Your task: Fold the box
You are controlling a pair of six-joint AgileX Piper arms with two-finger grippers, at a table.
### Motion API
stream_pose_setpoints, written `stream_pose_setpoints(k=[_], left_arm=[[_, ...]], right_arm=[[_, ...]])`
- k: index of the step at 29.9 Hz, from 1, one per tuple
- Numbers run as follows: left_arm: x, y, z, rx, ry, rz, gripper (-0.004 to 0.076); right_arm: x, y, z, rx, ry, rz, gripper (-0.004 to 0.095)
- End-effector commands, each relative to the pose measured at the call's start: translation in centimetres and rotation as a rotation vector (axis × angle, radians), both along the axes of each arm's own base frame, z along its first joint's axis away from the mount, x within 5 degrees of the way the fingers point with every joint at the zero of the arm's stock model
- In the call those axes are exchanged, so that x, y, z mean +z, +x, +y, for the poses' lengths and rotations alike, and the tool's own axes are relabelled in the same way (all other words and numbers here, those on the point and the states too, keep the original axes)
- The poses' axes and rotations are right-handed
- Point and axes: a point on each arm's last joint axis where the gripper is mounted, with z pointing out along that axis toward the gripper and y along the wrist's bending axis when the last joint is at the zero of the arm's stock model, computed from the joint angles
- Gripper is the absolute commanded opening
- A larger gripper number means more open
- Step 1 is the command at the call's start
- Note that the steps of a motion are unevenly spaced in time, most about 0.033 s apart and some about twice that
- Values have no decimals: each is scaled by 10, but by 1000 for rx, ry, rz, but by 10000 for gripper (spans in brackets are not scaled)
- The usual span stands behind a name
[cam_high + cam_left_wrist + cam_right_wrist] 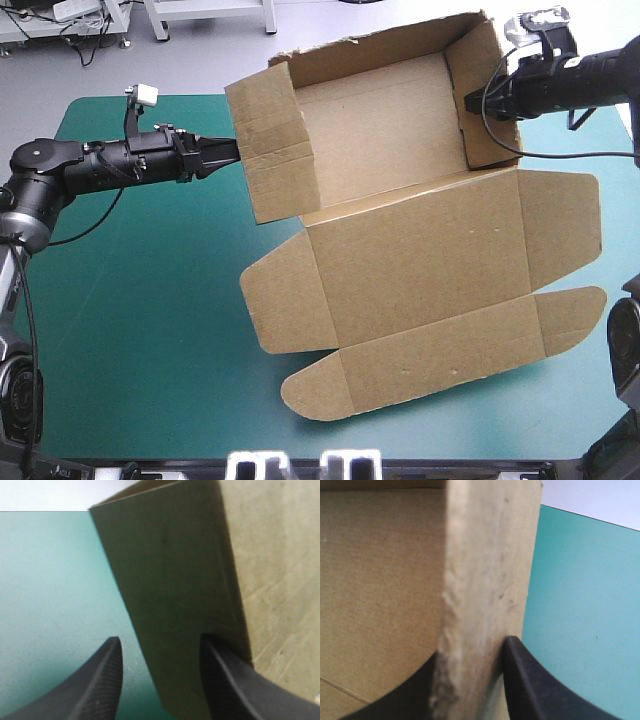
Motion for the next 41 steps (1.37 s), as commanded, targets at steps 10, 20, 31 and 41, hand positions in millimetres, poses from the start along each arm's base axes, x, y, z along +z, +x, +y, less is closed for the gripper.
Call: stream_pose_setpoints(k=[10, 20, 31, 41], left_arm=[[32, -20, -13, -103, -120, -31, 447], [33, -22, -13, -102, -115, -30, 455], [20, -15, -14, 29, 66, 6, 455], [13, -8, -64, 190, 210, 8, 455]], right_arm=[[21, -2, 36, -57, -3, -131, -24], [22, 0, 59, -39, 25, -160, -24], [21, -1, 70, -60, 7, -158, -24], [21, 0, 69, -73, 18, -159, -24]])
